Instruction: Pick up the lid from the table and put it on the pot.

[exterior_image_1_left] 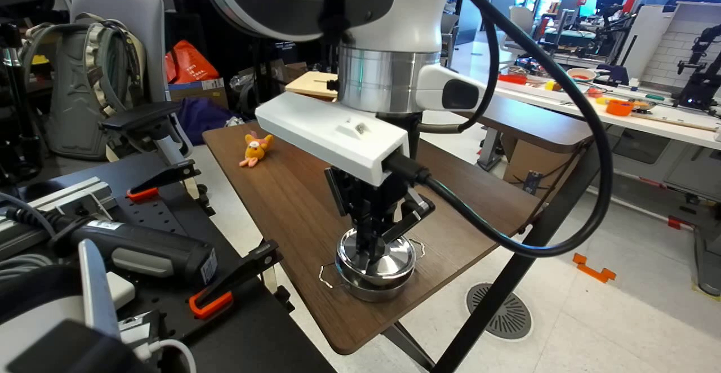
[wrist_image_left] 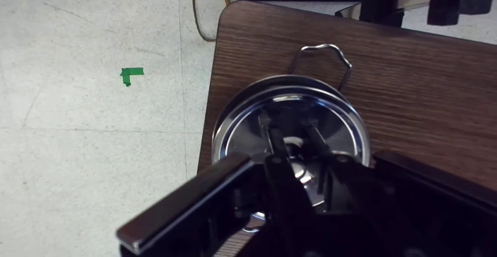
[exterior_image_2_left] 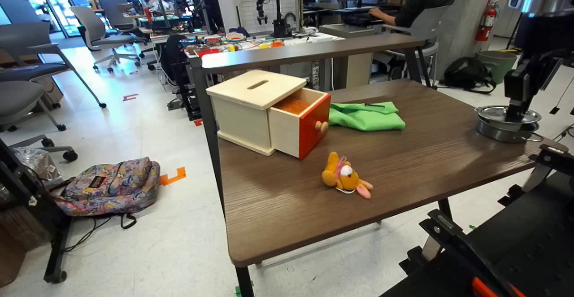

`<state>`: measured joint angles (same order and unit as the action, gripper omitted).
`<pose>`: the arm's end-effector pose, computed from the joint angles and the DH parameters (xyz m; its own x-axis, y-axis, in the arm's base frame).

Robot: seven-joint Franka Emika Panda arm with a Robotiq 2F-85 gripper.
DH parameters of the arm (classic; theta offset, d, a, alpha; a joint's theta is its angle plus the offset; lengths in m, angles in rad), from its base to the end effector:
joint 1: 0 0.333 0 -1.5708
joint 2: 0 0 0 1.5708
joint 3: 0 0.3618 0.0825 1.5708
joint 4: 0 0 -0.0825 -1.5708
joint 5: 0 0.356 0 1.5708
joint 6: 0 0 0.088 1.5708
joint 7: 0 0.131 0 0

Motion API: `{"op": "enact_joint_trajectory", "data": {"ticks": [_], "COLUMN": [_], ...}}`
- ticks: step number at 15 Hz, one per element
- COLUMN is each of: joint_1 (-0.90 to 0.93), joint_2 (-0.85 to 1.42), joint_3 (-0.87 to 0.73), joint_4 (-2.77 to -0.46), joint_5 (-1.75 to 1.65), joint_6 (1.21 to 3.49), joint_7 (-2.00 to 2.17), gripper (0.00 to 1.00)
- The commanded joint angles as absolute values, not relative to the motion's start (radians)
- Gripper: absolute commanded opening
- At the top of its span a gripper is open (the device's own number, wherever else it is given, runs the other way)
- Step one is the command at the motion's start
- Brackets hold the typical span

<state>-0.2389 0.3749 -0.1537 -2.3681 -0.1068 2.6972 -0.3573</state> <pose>0.4676 -0.1927 0.2105 0.9944 0.0683 -0.0801 0.0742 -0.9945 0.0741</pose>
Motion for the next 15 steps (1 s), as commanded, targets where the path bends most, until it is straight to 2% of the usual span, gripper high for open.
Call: {"op": "enact_joint_trajectory", "data": {"ticks": [1, 14, 15], "joint_1": [-0.236, -0.217, -0.215], "joint_2": [0.406, 0.452, 0.453], "joint_3": [-0.156, -0.166, -0.167], "joint_4": [-2.339, -2.295, -2.294], "joint_5": [-0.128, -0.143, -0.143], "joint_6": [2.707, 2.7, 2.699], "joint_7": [-0.33, -0.283, -0.279], "gripper": [0.05, 0.05, 0.15]}}
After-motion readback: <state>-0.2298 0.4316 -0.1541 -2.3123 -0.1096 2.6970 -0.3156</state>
